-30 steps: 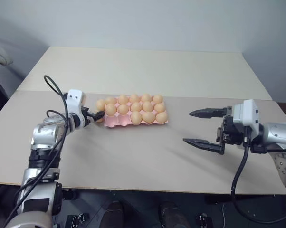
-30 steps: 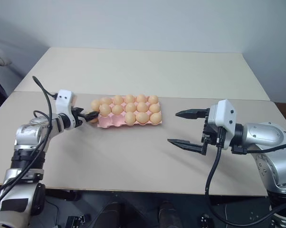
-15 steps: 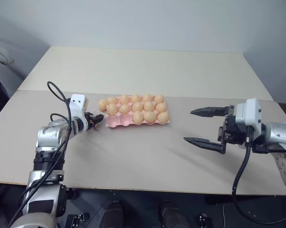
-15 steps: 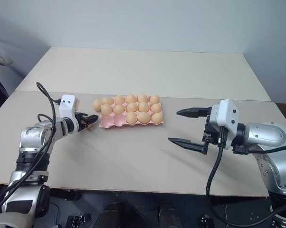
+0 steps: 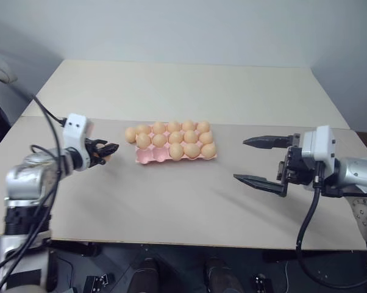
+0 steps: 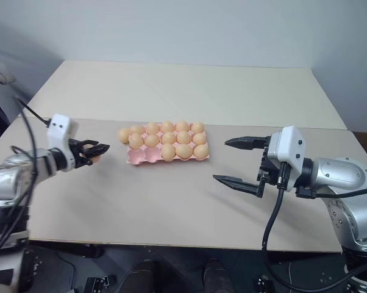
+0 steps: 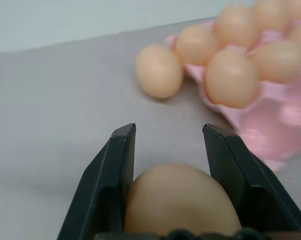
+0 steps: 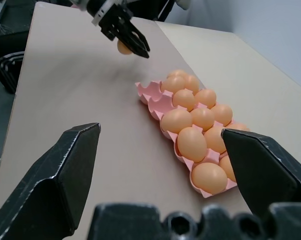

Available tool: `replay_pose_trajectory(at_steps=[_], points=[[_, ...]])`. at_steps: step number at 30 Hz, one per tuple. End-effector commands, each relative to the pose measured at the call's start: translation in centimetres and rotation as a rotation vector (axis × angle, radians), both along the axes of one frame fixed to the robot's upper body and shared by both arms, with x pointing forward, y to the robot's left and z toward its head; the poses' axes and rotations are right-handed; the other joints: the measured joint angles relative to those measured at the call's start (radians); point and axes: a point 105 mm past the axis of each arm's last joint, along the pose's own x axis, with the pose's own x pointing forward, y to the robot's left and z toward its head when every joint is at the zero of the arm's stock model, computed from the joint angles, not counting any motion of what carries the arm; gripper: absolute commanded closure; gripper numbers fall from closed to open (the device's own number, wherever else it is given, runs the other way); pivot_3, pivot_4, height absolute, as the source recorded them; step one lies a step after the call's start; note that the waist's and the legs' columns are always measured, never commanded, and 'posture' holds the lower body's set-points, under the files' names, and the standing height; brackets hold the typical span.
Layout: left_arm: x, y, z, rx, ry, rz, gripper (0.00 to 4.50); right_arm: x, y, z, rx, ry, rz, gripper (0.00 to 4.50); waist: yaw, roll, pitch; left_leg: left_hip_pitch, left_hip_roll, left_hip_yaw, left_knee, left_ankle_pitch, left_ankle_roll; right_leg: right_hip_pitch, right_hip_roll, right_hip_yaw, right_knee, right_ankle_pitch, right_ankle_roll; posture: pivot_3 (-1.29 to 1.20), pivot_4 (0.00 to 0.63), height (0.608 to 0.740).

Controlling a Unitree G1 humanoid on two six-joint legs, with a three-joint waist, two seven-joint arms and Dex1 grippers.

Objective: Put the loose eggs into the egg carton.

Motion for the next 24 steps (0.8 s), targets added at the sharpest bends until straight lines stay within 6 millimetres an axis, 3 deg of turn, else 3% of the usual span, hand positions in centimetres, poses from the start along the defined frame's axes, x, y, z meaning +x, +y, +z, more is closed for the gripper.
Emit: replay_pose_trajectory(at_steps=[1,8,16,24], points=[[-1.8,-1.1,3.1,0.012,-0.117,-0.203,2.31,-0.7,0.3,0.8,0.013,-0.04,0.019,0.0,0.0,0.0,0.0,0.0,0.0,0.0,0.0,0.0,0.0,0.0,0.0,0.0,0.0,0.0,0.0,0.0,0.15,0.74],[-1.8,-5.7,4.6,-0.003,-0.174,-0.483,2.31,-1.2,0.0,0.9,0.006,-0.035,0.017,0.0,0.013,0.0,0.0,-0.002,0.0,0.0,0.001,0.0,0.0,0.001,0.0,-0.001,-0.002,0.0,0.0,0.0,0.15,0.74],[0.5,-11.3,3.5,0.038,-0.162,-0.665,2.31,-1.4,-0.1,1.0,-0.001,-0.036,0.004,0.0,0.004,0.0,0.0,-0.002,0.0,0.0,0.001,0.0,0.0,0.0,0.0,-0.001,-0.001,0.0,0.0,0.0,0.15,0.74],[3.3,-12.5,1.0,0.091,-0.145,-0.642,2.31,-1.8,0.0,1.1,0.006,-0.041,-0.008,0.0,0.0,0.0,0.0,-0.002,0.0,-0.001,0.002,0.0,0.0,0.0,0.0,-0.001,-0.001,0.0,0.0,0.0,0.15,0.74]])
